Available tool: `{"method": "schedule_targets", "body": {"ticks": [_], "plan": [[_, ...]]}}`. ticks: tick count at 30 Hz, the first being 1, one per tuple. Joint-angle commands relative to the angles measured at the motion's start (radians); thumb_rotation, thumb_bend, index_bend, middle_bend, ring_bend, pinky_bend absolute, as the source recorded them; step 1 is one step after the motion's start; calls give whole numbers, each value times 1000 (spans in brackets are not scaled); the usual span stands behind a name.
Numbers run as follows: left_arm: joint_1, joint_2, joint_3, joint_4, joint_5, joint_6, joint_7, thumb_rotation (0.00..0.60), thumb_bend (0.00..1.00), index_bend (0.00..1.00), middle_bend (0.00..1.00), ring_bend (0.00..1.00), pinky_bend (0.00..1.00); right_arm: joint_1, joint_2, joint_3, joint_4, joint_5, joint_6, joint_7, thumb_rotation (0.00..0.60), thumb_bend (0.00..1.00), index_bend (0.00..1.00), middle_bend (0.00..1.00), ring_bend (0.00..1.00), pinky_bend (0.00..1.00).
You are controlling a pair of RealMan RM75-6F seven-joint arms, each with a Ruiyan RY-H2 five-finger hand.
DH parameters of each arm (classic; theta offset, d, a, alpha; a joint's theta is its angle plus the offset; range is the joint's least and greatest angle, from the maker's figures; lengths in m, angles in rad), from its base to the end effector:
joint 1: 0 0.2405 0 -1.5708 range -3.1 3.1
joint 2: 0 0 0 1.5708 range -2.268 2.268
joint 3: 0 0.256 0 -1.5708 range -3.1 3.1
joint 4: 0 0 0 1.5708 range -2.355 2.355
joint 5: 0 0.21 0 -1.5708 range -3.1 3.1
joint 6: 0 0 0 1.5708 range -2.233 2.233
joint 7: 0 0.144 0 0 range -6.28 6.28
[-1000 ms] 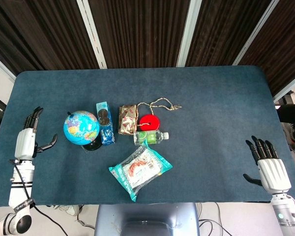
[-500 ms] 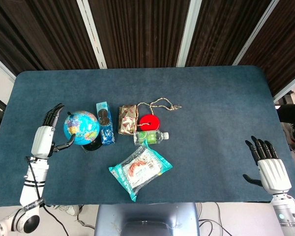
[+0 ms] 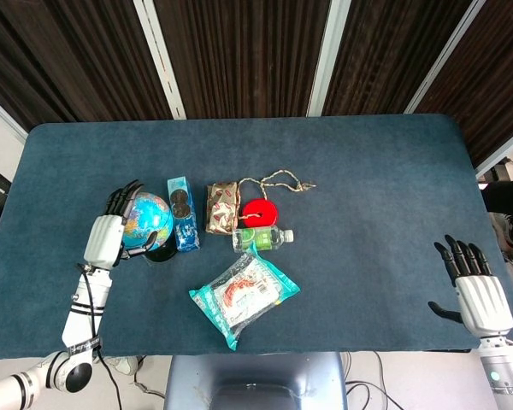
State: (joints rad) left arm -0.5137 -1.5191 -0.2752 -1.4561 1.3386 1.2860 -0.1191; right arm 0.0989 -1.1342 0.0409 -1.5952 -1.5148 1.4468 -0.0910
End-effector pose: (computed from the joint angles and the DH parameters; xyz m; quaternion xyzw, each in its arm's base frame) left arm -0.1877 0.3310 0.0577 -0.5491 -0.4328 -0.5722 0.4288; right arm -0.3114 -0.1835 0.1487 0.6274 -0.3653 0.3551 0.5889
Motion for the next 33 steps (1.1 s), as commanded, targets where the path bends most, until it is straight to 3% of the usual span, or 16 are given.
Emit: {"method": "schedule_targets", "body": {"ticks": [1, 19, 33], "plan": [[4, 3, 3, -2, -1, 5, 1, 568, 330, 0, 0, 0, 49, 0, 1, -1, -1, -2, -1, 1, 600, 150, 0, 0, 0, 0], [50, 35, 29, -27, -3, 37, -19, 580, 329, 0, 0, 0, 50, 2, 1, -4, -4, -7, -6, -1, 600, 150, 0, 0, 0, 0], [37, 34, 9, 43, -44, -10, -57, 584, 329, 0, 0, 0, 50, 0, -1, -1, -4, -5, -1, -5, 600, 150, 0, 0, 0, 0]]}}
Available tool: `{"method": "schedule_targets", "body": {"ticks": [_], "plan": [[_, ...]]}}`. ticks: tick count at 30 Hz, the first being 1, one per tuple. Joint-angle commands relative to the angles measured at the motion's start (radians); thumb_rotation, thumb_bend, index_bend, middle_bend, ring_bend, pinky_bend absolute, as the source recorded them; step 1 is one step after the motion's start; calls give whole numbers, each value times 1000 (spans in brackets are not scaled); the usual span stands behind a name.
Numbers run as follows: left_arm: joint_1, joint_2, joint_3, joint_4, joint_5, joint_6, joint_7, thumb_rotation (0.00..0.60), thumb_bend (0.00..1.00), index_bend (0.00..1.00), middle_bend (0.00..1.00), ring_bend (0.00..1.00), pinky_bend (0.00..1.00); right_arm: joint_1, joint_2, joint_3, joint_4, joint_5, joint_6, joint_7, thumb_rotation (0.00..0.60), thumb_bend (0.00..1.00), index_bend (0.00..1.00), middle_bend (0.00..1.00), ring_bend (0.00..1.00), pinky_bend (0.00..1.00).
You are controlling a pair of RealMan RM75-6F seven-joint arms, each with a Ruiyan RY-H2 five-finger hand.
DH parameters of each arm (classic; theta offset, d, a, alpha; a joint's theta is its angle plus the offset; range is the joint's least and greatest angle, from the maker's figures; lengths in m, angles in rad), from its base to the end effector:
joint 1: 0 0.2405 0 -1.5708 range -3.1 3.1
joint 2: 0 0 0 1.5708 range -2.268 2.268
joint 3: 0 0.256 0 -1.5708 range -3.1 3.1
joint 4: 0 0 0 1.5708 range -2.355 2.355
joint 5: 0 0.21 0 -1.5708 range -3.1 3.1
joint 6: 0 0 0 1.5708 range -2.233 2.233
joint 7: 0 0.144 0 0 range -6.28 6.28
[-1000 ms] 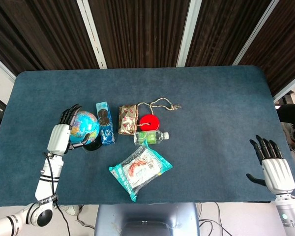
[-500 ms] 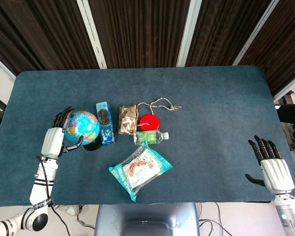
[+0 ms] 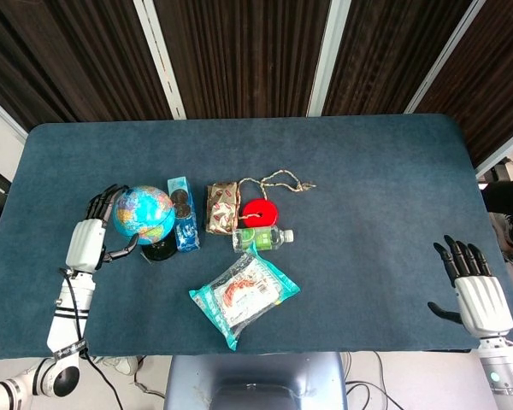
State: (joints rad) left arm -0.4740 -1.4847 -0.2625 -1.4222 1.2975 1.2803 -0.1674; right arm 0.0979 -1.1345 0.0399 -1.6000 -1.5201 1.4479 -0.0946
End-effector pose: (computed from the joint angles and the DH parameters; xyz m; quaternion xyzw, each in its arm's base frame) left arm -0.2205 0.3282 0.0695 -0.5295 -0.4532 -0.5529 0.4567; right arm -0.3099 -0.1829 0.1478 0.6288 -0.3647 0.3562 0.5871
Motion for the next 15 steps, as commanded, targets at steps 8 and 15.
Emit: {"method": "schedule_targets", "body": {"ticks": [8, 15], "plan": [[6, 6, -4, 15, -10, -2, -21, 587, 328, 0, 0, 0, 50, 1, -3, 0, -1, 1, -2, -7, 600, 150, 0, 0, 0, 0], [10, 9, -8, 32, -24, -11, -34, 584, 328, 0, 0, 0, 49, 2, -5, 0, -1, 3, -5, -11, 600, 150, 0, 0, 0, 0]]}}
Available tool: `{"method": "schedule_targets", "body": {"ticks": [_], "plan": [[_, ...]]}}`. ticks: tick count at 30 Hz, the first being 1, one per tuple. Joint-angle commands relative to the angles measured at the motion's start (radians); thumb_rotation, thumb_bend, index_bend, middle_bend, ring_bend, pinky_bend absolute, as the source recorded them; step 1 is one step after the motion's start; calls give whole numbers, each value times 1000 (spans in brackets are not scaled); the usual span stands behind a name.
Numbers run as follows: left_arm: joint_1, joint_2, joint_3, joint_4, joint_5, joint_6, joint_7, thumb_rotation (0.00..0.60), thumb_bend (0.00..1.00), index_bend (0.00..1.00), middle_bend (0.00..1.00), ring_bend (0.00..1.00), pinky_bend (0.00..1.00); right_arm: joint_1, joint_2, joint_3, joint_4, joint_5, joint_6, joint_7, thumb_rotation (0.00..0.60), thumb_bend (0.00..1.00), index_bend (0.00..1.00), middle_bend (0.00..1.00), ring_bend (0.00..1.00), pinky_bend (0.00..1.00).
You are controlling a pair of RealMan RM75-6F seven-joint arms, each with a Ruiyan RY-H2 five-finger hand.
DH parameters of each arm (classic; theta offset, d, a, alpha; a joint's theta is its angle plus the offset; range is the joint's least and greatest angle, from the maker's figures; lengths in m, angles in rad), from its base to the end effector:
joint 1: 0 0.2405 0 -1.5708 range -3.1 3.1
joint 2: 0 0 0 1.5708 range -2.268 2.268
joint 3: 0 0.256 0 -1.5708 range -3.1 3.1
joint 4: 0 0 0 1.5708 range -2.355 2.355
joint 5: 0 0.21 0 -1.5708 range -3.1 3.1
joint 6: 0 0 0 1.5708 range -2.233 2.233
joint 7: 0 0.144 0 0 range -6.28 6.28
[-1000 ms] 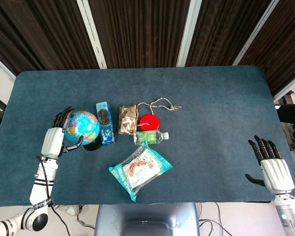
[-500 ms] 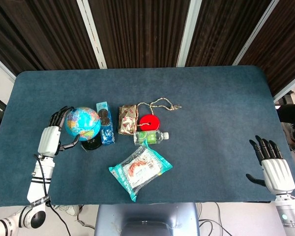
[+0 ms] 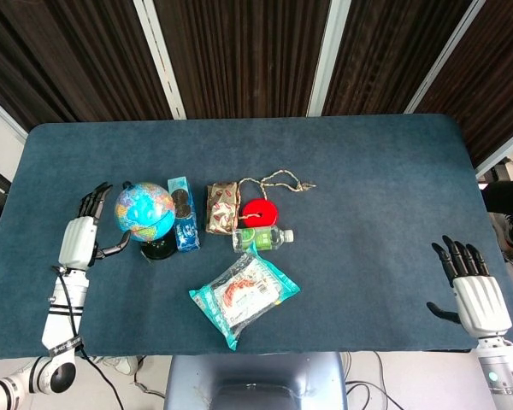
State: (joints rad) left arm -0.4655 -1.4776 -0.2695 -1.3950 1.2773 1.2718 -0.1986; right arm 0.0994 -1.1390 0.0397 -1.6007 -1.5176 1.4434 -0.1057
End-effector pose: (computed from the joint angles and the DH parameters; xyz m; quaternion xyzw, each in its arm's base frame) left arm -0.2325 0.3309 0.0752 -0.5164 -0.4615 -0.5501 0.4666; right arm -0.3097 -0.1832 0.1458 0.6305 -0.3642 0.3531 0.5874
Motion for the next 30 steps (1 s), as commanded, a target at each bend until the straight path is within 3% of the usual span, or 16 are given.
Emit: {"method": "schedule_targets", "body": {"ticks": [1, 17, 30], "plan": [[1, 2, -1, 8, -6, -5, -5, 585, 328, 0, 0, 0, 50, 1, 0, 0, 0, 1, -1, -1, 600, 150, 0, 0, 0, 0], [-18, -9, -16, 106, -35, -68, -65, 585, 328, 0, 0, 0, 50, 1, -3, 1, -1, 4, -2, -8, 600, 150, 0, 0, 0, 0], [-4, 6, -12, 121, -51, -73, -64, 583, 328, 0, 0, 0, 50, 3, -2, 0, -2, 6, -9, -8, 600, 150, 0, 0, 0, 0]]}}
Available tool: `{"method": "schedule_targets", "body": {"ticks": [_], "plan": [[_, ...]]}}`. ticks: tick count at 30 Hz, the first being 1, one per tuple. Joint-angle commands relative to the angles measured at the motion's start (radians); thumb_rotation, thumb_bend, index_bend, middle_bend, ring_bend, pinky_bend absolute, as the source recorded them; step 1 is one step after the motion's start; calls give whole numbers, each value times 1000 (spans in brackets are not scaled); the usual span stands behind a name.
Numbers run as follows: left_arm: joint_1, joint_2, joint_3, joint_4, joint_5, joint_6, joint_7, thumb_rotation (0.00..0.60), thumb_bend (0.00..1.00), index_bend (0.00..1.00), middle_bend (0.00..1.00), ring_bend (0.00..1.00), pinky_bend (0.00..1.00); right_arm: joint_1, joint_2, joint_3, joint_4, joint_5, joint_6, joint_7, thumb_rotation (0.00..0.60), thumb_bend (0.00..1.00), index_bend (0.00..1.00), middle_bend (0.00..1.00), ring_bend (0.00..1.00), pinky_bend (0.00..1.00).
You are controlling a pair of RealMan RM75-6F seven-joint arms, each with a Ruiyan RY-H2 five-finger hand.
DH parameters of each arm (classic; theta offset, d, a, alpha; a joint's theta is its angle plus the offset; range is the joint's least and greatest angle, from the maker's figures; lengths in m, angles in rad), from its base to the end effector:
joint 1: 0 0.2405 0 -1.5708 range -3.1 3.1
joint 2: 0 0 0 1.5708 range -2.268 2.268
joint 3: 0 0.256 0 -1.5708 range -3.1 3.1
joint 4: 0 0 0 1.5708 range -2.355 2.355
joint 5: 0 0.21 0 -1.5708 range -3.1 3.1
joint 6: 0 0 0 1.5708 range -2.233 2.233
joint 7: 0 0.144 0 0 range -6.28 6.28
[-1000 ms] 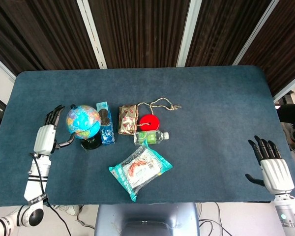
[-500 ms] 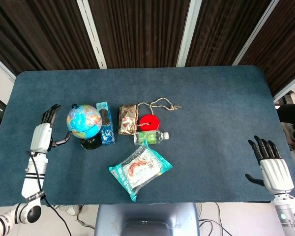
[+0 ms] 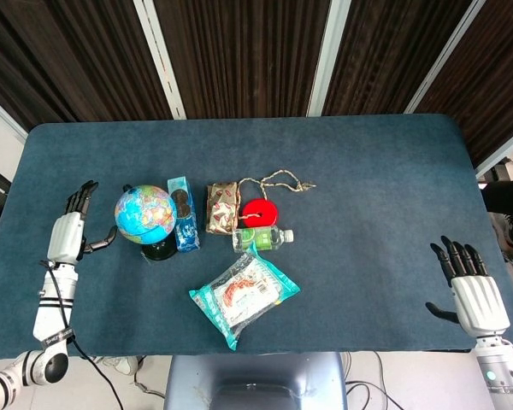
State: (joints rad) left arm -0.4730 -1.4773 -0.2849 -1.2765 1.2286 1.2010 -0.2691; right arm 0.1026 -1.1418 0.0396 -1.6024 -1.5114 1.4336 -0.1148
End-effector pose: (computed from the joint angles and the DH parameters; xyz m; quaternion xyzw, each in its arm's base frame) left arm -0.2628 0.3459 0.0838 -0.5006 -0.4791 -0.5282 0.4908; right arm -0.3099 -0.1841 0.1438 0.6324 -0.3660 0.3487 0.5870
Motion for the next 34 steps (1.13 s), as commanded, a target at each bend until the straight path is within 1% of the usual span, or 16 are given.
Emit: {"method": "schedule_targets", "body": {"ticks": [1, 6, 10, 15, 16, 17, 20, 21, 22, 23, 26, 34], "plan": [[8, 13, 8, 1, -2, -2, 14, 583, 328, 0, 0, 0, 50, 0, 2, 0, 0, -1, 1, 3, 600, 150, 0, 0, 0, 0], [54, 89, 42, -38, 20, 23, 37, 575, 328, 0, 0, 0, 50, -2, 4, 2, 1, 0, 5, 8, 600, 150, 0, 0, 0, 0], [113, 179, 84, -117, 70, 83, 57, 599, 332, 0, 0, 0, 50, 0, 1, 0, 0, 0, 1, 2, 600, 150, 0, 0, 0, 0], [207, 307, 164, -247, 155, 179, 110, 600, 342, 0, 0, 0, 49, 2, -3, 0, -3, -2, -1, -6, 600, 150, 0, 0, 0, 0], [230, 322, 184, -269, 174, 206, 127, 600, 347, 0, 0, 0, 48, 3, -3, 0, -4, -2, -2, -7, 600, 150, 0, 0, 0, 0], [269, 343, 220, -305, 202, 247, 164, 600, 353, 0, 0, 0, 47, 4, -4, 1, -6, -1, -3, -7, 600, 150, 0, 0, 0, 0], [337, 360, 278, -345, 244, 312, 209, 600, 357, 0, 0, 0, 44, 6, -7, 3, -9, 0, -6, -11, 600, 150, 0, 0, 0, 0], [354, 357, 288, -349, 253, 331, 214, 600, 358, 0, 0, 0, 39, 8, -8, 3, -11, 0, -7, -12, 600, 150, 0, 0, 0, 0], [368, 361, 299, -358, 261, 345, 248, 600, 359, 0, 0, 0, 34, 10, -9, 3, -12, -3, -9, -13, 600, 150, 0, 0, 0, 0], [373, 364, 301, -360, 276, 361, 271, 600, 360, 0, 0, 0, 31, 11, -10, 2, -13, -5, -10, -13, 600, 150, 0, 0, 0, 0], [385, 349, 294, -341, 321, 412, 284, 600, 363, 0, 0, 0, 28, 14, -10, -2, -15, -15, -12, -9, 600, 150, 0, 0, 0, 0], [379, 331, 280, -323, 301, 375, 325, 600, 364, 0, 0, 0, 27, 9, -3, -5, -12, -19, -2, 2, 600, 150, 0, 0, 0, 0]]}}
